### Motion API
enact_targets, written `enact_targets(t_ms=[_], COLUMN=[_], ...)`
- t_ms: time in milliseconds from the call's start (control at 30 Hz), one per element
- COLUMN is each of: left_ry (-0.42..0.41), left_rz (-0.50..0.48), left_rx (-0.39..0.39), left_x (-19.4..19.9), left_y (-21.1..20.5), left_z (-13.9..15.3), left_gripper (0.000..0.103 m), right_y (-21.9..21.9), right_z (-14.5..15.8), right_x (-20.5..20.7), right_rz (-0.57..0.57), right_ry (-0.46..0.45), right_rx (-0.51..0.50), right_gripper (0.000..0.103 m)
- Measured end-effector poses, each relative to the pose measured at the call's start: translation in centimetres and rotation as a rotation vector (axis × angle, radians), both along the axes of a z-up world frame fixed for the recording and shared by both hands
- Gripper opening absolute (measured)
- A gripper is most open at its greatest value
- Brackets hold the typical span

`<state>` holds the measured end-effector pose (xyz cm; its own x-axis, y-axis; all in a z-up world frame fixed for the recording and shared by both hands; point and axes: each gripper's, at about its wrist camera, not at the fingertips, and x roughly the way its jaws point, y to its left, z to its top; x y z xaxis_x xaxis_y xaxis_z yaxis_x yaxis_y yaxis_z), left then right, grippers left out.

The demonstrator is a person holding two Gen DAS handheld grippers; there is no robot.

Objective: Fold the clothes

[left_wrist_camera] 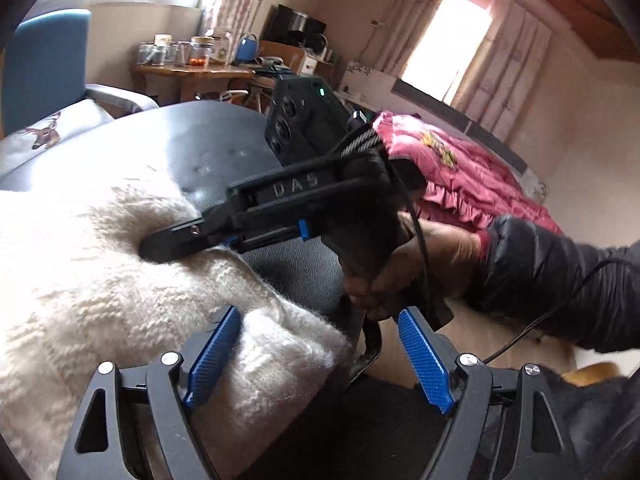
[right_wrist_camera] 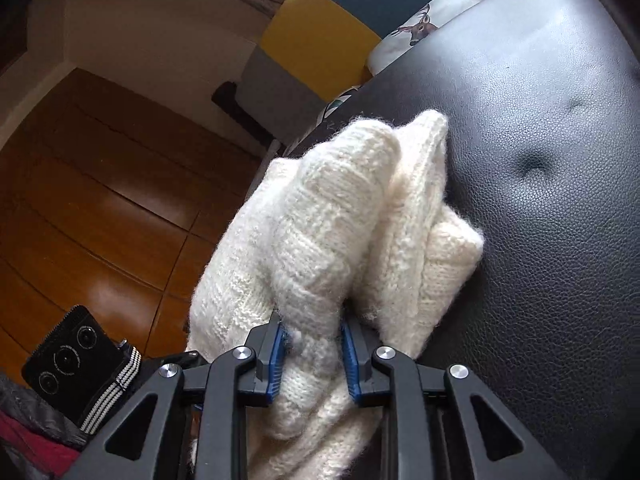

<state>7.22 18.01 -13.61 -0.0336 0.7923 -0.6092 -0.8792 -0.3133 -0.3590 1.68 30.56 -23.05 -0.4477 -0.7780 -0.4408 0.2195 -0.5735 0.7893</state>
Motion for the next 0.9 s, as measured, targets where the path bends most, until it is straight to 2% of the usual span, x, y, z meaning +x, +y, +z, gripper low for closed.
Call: enact_targets(t_ms=[100,200,300,400,467,533,600,667,700,767,800,867,900], left_ry=[-0.038,-0.044,-0.027,-0.024,0.001,0.027,0.034,0.015,0.0,-0.038,-0.053,-0.028,-0.005], left_rz=[0.077,0.196,0.32,0.408,0.425,0.425,0.387,0.348,0.327,0.297,0.29,0.282,0.282], left_rx=[0.09,0.17,0.186,0.18,0.177,0.173,0.166,0.139,0.121,0.076,0.057,0.074,0.073], left_x=[-0.2,-1.3,-2.7,-4.8,-4.8,-4.7,-5.1,-5.5,-5.7,-5.5,-5.2,-4.1,-3.5], left_y=[-3.2,-7.2,-11.1,-13.9,-14.4,-14.3,-13.6,-13.3,-12.8,-11.5,-11.0,-10.6,-10.3], left_z=[1.9,3.7,4.8,4.7,4.7,4.6,4.2,3.3,2.7,0.8,-0.2,-1.2,-1.3], left_gripper=[0.084,0.087,0.089,0.089,0.089,0.089,0.089,0.089,0.089,0.089,0.089,0.089,0.089], right_y=[0.0,0.0,-0.2,-1.3,-3.9,-6.7,-8.6,-10.0,-9.9,-7.6,-6.0,-3.8,-3.3], right_z=[1.3,4.0,7.5,10.7,12.3,12.5,11.8,9.2,7.5,5.0,4.5,3.7,3.6], right_x=[0.4,1.3,1.8,1.3,0.0,-1.9,-3.4,-4.8,-5.1,-3.9,-3.3,-2.6,-2.4], right_rz=[-0.013,-0.054,-0.088,-0.078,-0.034,0.023,0.074,0.12,0.138,0.114,0.073,0.013,-0.002], right_ry=[-0.013,0.003,0.08,0.182,0.246,0.271,0.256,0.206,0.148,0.1,0.108,0.099,0.097], right_rx=[0.055,0.19,0.37,0.474,0.552,0.635,0.713,0.808,0.873,0.835,0.75,0.615,0.582], right_gripper=[0.029,0.033,0.033,0.033,0.033,0.034,0.034,0.033,0.034,0.035,0.035,0.035,0.035])
